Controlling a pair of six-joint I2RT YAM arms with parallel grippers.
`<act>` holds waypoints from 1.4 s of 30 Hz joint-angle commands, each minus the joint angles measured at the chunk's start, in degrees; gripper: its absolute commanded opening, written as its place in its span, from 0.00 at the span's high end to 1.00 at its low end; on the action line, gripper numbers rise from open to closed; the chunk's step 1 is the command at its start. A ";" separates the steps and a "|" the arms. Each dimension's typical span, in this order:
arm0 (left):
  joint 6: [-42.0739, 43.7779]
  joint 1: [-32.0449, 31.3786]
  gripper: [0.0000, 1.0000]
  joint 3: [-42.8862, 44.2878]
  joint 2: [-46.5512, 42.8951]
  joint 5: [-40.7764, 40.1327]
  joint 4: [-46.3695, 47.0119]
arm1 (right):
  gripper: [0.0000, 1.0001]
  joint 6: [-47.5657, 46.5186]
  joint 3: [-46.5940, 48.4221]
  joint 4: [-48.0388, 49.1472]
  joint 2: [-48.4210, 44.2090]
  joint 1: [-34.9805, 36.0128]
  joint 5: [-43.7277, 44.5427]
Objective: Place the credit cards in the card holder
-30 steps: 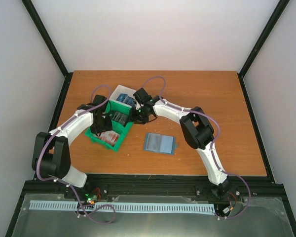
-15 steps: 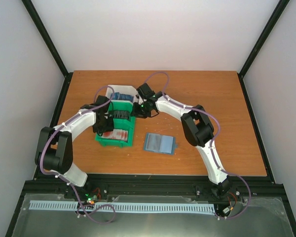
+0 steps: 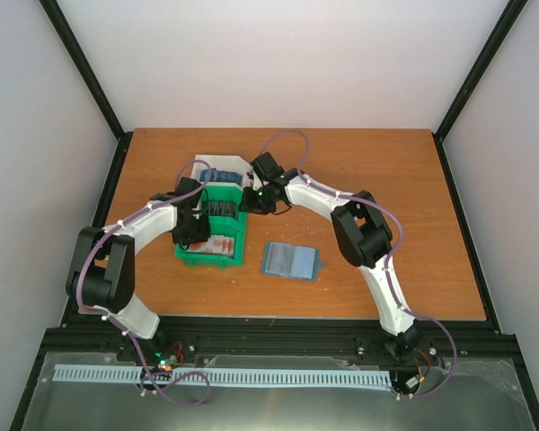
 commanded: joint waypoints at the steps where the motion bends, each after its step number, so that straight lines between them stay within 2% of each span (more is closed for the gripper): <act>1: 1.30 0.16 0.69 -0.66 0.92 -2.10 0.35 | 0.71 -2.32 -1.86 -3.53 -0.06 0.08 1.90; 5: 1.24 0.16 0.71 -0.76 1.27 -3.46 0.03 | 0.71 -2.38 -1.88 -3.47 0.03 0.08 1.98; 9: 1.11 0.16 0.82 -0.40 0.79 -5.48 -0.71 | 0.71 -2.38 -1.83 -3.65 -0.06 0.08 2.49; 11: 1.18 0.16 0.84 0.19 0.14 -5.78 -1.28 | 0.71 -2.46 -1.79 -3.85 -0.10 0.06 2.82; 17: 1.53 0.16 0.83 2.08 -1.96 -6.14 -4.10 | 0.71 -2.53 -1.79 -4.14 -0.12 0.08 3.25; 26: 2.42 0.55 0.76 3.35 -3.92 -7.14 -7.61 | 0.71 -2.66 -1.95 -4.21 -0.15 0.00 3.48; 31: 1.67 1.25 0.76 3.86 -4.45 -7.00 -8.76 | 0.71 -2.64 -2.00 -4.20 -0.26 0.07 3.44; 42: 0.84 5.31 0.77 3.26 -4.28 1.80 -8.24 | 0.71 -2.47 -1.91 -4.14 -0.20 0.00 3.12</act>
